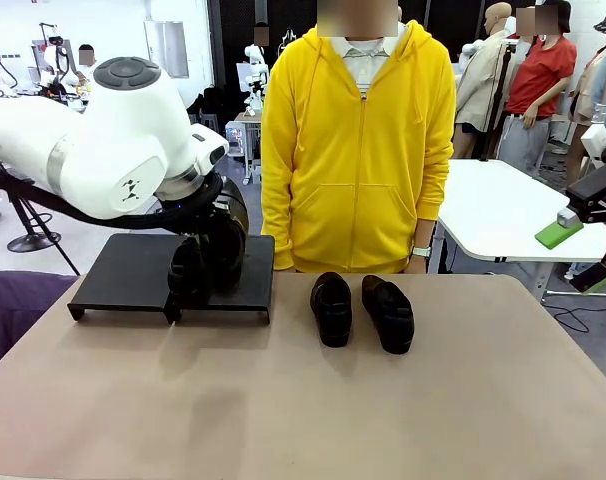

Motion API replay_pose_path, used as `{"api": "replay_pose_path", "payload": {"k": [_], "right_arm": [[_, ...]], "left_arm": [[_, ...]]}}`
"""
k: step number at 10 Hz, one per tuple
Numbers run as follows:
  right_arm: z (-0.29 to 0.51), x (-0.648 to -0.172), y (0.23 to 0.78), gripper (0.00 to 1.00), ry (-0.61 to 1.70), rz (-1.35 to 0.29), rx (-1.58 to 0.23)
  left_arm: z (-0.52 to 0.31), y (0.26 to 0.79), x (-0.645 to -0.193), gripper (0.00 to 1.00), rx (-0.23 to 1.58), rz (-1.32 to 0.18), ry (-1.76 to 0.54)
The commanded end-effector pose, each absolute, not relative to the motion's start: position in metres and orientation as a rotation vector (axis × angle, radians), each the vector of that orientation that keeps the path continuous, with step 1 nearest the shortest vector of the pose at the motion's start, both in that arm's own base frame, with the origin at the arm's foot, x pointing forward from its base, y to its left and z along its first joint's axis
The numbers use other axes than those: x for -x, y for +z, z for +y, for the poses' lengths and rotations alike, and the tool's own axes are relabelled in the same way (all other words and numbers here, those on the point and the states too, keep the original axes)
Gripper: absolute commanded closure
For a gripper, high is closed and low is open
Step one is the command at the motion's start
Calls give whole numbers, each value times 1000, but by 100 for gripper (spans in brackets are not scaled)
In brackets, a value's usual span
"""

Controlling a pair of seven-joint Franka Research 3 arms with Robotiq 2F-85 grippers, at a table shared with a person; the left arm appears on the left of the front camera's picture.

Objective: Organize the shoes by placing them on the stand.
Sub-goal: Place the Shoe from the middle of the table onto the Shoes Stand.

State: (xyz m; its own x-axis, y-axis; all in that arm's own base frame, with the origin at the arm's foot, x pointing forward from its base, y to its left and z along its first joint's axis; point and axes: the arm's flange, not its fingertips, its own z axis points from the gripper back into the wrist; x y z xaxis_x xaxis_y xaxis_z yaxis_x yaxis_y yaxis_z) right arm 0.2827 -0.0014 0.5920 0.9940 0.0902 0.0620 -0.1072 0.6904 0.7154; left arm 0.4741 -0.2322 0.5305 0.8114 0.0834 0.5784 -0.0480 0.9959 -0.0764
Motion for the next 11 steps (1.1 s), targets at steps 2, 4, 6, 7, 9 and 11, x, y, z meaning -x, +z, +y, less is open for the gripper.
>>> {"api": "replay_pose_path", "payload": {"k": [2, 4, 6, 7, 9, 11], "right_arm": [[-2, -284, 595, 0, 133, -27, -817], [-2, -284, 595, 0, 133, -27, -817], [-2, -284, 595, 0, 133, -27, -817], [-2, -284, 595, 0, 133, -27, -817], [-2, -284, 595, 0, 133, -27, -817], [-2, -284, 595, 0, 133, -27, -817]], "left_arm": [[-239, 514, -525, 100, 111, -636, -95], [-231, 495, -552, 100, 75, -597, -92], [-224, 484, -566, 100, 66, -587, -76], [-220, 479, -572, 100, 78, -590, -75], [-216, 467, -583, 100, 88, -591, -44], [-217, 458, -587, 100, 87, -586, -41]]}}
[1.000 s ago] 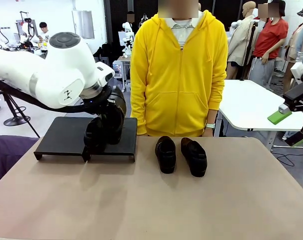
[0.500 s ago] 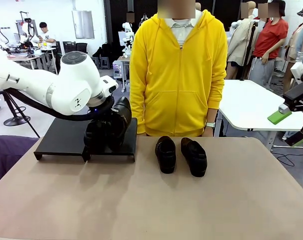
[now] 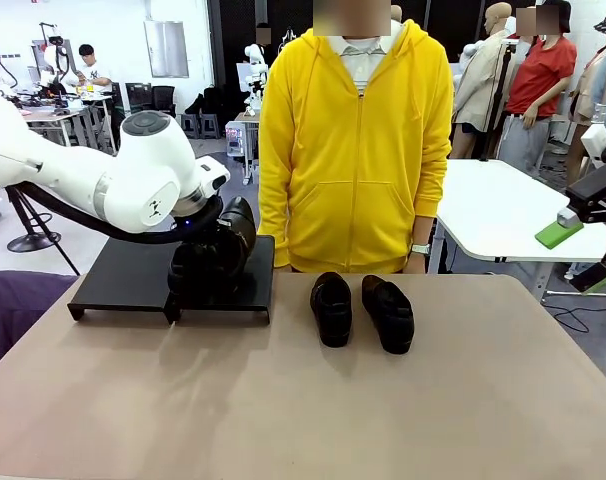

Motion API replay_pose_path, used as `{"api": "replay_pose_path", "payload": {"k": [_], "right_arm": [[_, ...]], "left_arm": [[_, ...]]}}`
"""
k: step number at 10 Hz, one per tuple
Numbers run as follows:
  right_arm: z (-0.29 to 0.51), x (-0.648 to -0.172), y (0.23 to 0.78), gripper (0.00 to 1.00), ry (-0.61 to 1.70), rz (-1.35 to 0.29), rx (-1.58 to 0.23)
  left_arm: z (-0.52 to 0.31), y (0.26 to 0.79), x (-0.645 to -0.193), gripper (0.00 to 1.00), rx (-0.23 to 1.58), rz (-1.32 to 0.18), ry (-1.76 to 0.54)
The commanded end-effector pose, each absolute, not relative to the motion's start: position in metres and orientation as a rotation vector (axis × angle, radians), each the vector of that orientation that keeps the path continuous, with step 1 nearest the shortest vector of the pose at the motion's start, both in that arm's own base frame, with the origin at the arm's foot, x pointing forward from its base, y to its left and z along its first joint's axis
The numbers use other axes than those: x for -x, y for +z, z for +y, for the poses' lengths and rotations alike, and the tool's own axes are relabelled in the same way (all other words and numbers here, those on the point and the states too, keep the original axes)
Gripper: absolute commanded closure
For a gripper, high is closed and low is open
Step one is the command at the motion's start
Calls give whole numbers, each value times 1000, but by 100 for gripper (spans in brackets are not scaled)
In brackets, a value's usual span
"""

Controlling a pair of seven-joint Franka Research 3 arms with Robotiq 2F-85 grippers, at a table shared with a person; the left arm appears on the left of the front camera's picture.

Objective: Organize the shoes by placing them on the stand.
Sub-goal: Place the Shoe from the middle of the table onto the Shoes Stand.

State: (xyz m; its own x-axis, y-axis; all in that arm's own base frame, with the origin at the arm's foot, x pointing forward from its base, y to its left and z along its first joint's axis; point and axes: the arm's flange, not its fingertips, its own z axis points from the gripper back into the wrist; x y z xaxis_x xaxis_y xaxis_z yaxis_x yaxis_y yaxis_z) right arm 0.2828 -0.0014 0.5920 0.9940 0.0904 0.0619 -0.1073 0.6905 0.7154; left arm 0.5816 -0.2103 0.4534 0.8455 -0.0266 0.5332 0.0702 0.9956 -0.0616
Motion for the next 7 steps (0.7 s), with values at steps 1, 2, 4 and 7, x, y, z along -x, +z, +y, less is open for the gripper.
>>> {"api": "replay_pose_path", "payload": {"k": [1, 2, 4, 7], "right_arm": [[-2, -284, 595, 0, 133, -27, -817], [-2, -284, 595, 0, 133, -27, -817], [-2, -284, 595, 0, 133, -27, -817], [-2, -284, 595, 0, 133, -27, -817]], "left_arm": [[-217, 455, -589, 100, 80, -591, -33], [-218, 452, -589, 100, 87, -596, -20], [-218, 450, -591, 100, 90, -600, -10], [-219, 450, -591, 0, 120, -630, 0]]}}
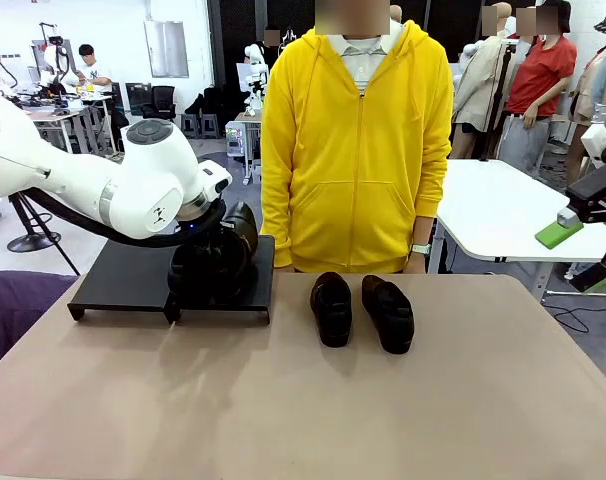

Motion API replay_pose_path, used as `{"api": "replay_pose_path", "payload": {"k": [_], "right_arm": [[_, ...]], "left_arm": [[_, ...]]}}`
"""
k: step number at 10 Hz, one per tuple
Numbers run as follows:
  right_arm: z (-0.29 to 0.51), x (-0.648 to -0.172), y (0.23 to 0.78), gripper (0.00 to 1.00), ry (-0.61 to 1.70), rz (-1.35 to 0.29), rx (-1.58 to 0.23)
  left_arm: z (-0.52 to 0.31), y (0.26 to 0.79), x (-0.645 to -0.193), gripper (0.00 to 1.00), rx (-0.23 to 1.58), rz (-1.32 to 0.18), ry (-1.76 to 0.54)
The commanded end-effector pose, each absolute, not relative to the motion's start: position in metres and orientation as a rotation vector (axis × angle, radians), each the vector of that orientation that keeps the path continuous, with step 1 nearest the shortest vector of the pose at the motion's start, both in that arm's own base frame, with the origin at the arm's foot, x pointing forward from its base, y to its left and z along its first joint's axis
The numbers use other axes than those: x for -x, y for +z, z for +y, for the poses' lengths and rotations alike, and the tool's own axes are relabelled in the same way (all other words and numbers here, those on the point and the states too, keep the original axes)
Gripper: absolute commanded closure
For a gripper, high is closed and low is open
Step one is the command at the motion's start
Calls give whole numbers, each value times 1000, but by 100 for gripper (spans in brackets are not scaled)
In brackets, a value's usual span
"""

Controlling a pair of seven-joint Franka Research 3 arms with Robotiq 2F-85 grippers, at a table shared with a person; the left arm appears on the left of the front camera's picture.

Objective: Organize the shoes by placing them on the stand.
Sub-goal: Place the Shoe from the middle of the table onto the Shoes Stand.

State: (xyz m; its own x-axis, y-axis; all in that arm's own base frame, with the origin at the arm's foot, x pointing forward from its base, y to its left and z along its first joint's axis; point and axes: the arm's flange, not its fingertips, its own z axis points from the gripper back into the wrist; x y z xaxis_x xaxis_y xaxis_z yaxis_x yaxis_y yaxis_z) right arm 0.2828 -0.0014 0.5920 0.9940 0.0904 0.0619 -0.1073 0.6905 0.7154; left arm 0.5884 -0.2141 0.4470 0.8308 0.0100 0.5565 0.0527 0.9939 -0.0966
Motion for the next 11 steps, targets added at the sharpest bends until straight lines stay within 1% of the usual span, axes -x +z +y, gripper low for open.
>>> {"api": "replay_pose_path", "payload": {"k": [1, 5, 8, 9, 11], "right_arm": [[-2, -284, 595, 0, 133, -27, -817], [-2, -284, 595, 0, 133, -27, -817], [-2, -284, 595, 0, 133, -27, -817], [-2, -284, 595, 0, 133, -27, -817], [-2, -284, 595, 0, 133, -27, -817]], "left_arm": [[-220, 451, -591, 0, 123, -642, -2], [-226, 455, -584, 0, 140, -663, -39], [-238, 488, -562, 0, 221, -655, -115], [-238, 499, -556, 0, 186, -687, -104], [-233, 506, -553, 0, 181, -649, -97]]}}
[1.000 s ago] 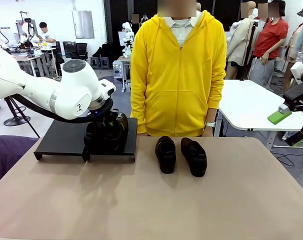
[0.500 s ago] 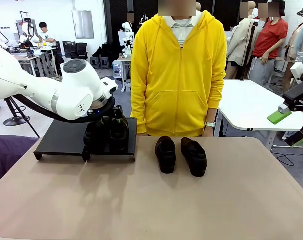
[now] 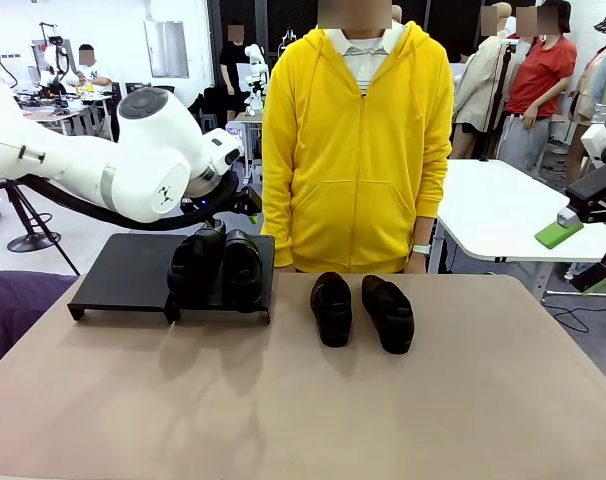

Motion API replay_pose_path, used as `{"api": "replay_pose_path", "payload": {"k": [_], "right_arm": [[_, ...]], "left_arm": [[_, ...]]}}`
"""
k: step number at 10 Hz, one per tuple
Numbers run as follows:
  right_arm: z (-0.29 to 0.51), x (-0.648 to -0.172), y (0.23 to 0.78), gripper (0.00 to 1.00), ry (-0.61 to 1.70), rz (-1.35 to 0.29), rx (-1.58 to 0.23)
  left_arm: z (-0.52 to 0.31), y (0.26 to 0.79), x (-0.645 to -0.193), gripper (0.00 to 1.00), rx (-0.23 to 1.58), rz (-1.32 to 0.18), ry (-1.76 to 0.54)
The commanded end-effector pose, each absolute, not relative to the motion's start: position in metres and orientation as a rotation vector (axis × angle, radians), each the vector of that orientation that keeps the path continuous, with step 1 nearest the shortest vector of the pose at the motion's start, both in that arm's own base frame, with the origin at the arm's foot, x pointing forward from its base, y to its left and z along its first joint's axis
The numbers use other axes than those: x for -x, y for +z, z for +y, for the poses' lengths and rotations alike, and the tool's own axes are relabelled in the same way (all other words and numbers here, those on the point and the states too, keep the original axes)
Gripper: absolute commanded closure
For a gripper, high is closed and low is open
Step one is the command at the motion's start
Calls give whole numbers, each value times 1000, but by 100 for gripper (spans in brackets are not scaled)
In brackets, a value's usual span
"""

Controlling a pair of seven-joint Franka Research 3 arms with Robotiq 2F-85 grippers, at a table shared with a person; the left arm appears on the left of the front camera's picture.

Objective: Organize the shoes by placing them on the stand.
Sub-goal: Place the Shoe from the middle of the table onto the Shoes Stand.

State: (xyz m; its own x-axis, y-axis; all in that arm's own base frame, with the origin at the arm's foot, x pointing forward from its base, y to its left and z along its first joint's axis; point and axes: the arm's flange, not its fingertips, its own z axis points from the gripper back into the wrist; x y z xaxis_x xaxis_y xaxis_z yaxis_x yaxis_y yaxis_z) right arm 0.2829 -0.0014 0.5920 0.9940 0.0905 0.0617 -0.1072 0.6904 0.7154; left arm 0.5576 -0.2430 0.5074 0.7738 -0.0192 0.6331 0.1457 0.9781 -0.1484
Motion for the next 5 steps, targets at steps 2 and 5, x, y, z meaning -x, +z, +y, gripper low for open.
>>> {"api": "replay_pose_path", "payload": {"k": [2, 5], "right_arm": [[-2, -284, 595, 0, 133, -27, -817], [-2, -284, 595, 0, 133, -27, -817]], "left_arm": [[-230, 539, -526, 0, 295, -532, -190], [-218, 575, -459, 0, 508, -136, -344]]}}
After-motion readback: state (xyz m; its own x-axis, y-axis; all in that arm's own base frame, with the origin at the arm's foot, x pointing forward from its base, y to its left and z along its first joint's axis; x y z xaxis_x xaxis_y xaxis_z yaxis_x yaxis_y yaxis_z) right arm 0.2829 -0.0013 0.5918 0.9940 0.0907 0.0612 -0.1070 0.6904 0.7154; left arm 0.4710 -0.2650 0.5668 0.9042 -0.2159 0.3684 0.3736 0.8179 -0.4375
